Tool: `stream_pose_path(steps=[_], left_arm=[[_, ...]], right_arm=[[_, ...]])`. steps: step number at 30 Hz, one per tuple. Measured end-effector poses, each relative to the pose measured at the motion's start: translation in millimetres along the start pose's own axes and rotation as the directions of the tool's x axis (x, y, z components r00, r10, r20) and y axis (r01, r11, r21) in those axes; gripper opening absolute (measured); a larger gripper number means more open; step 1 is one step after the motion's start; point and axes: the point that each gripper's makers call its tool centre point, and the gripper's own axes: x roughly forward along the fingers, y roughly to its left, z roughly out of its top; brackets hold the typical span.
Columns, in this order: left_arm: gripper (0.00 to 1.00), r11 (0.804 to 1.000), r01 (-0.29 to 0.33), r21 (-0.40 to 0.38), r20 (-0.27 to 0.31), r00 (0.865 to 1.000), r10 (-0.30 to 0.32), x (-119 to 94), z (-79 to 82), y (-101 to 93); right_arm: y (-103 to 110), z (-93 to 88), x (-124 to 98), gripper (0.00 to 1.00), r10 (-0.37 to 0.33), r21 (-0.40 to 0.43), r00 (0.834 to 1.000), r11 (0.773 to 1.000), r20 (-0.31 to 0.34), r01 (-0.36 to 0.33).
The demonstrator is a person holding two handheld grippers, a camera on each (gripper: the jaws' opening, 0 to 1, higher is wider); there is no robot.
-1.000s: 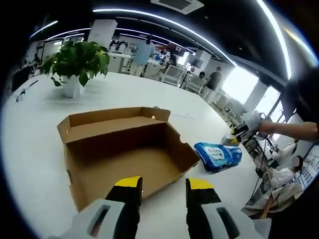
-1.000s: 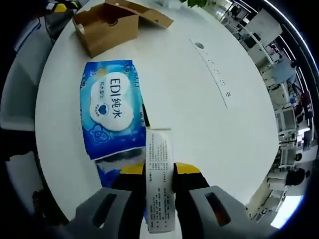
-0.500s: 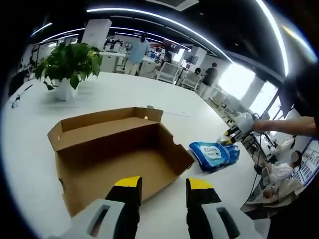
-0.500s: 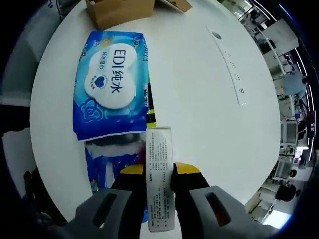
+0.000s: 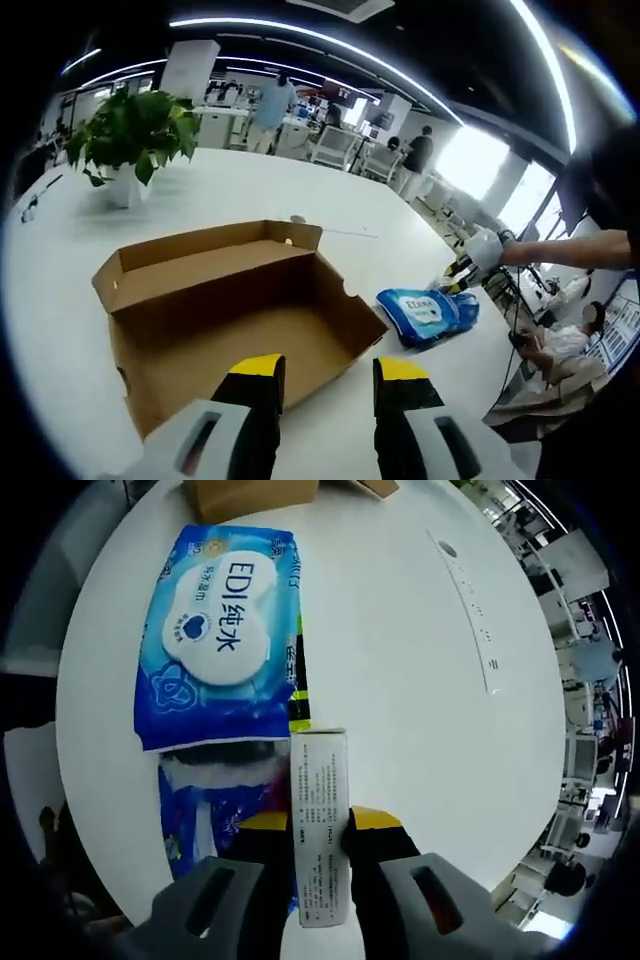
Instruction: Operate the shoe box by opening the lid, removing the specified soft item, and placing it in the target area until the item is outside and the box remains undamaged.
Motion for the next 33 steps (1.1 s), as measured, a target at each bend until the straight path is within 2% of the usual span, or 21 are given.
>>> stream_pose_path(steps=[12,14,21,33], left_arm=[[0.35,1.000,0.002,-0.002,-0.003,1.000,-0.002,0.8,-1.0,-3.1],[0.35,1.000,0.004,-0.001,-0.003,1.000,-0.004,1.6,-0.2,-2.8],[0.35,1.000,0.003,0.002,0.001,1.000,-0.003,-1.5,1.3,-1.8],[0.35,1.000,0.019,0.009,-0.004,1.000,-0.019,-3.6,-1.6,0.0]], right_arm=[[0.4,-5.1,2.4,0.18,0.008,0.016,1.000,1.000,-0.016,-0.008],[1.6,-5.6,2.6,0.18,0.016,-0.006,1.000,1.000,-0.018,-0.016],[2.8,-8.4,2.0,0.18,0.022,-0.007,0.999,1.000,-0.032,-0.023],[-3.0,-15.5,-17.2,0.24,-0.037,0.087,0.999,0.995,-0.019,0.038]])
